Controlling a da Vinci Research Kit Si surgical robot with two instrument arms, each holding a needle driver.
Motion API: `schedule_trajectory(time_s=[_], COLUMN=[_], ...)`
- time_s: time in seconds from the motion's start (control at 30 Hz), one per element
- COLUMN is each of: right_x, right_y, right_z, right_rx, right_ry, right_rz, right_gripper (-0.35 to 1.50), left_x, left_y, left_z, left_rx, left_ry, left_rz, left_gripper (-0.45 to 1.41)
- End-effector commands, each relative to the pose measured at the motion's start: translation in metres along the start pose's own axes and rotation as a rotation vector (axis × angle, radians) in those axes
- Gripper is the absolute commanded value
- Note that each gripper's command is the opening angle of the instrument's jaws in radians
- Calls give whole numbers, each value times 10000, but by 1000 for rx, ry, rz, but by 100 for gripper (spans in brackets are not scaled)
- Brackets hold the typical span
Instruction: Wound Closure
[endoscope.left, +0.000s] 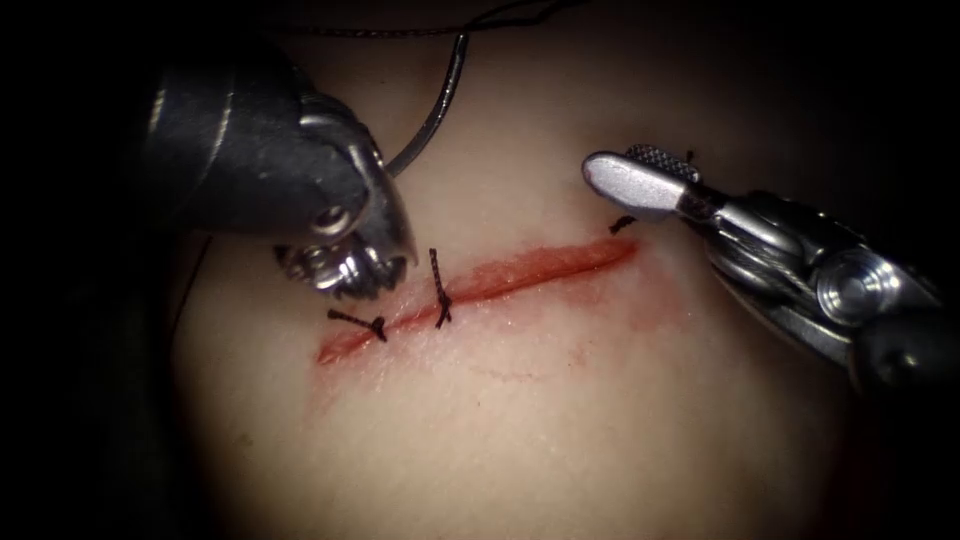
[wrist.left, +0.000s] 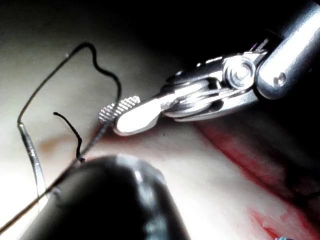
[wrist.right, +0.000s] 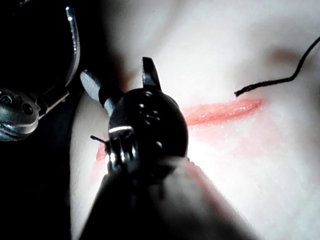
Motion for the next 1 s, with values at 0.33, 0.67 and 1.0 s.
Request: schedule_trajectory(time_s=[0.33, 0.67, 1.0], right_x=[-46, -57, -58], right_y=[-13, -14, -11], right_z=[49, 65, 70], right_rx=[-15, 2, 154], right_ry=[36, 21, 43], right_rz=[60, 81, 133], right_gripper=[74, 47, -35], left_x=[16, 21, 20], left_y=[40, 42, 20], left_z=[3, -6, -4], left_rx=[-228, -271, -505], left_ry=[129, 179, 325], left_rz=[-7, 22, -169], left_gripper=[-21, -6, 83])
